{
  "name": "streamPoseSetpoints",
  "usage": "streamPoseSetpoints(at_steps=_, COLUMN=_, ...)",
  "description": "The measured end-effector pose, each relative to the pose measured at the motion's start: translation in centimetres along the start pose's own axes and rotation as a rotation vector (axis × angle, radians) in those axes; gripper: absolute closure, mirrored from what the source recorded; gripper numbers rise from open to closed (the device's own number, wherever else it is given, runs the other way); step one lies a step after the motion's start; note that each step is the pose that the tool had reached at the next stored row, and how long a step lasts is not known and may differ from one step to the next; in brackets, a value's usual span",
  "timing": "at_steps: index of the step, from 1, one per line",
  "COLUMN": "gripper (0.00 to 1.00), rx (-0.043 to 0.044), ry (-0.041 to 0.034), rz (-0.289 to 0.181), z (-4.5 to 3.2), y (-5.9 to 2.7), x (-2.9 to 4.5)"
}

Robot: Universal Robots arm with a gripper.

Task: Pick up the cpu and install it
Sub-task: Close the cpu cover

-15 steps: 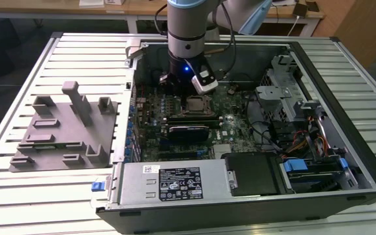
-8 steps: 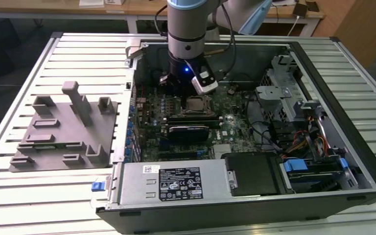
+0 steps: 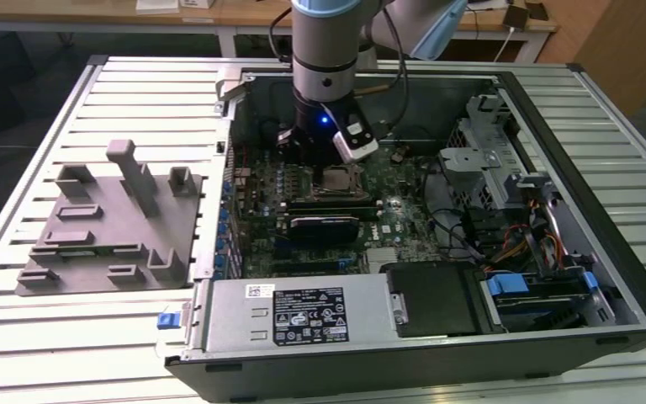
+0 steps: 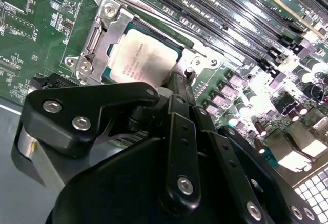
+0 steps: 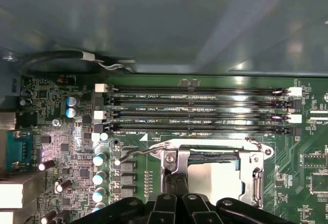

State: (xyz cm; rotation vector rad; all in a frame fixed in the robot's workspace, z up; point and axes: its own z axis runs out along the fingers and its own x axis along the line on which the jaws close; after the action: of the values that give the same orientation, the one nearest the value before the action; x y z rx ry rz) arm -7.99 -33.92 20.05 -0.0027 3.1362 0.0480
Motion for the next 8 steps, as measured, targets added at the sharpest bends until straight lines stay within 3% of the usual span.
streamPoseSetpoints(at_steps=8, gripper=0.89, rx=0.0, ry=0.0, rz=-0.001, z=0.03, y=-0.01, x=-0.63)
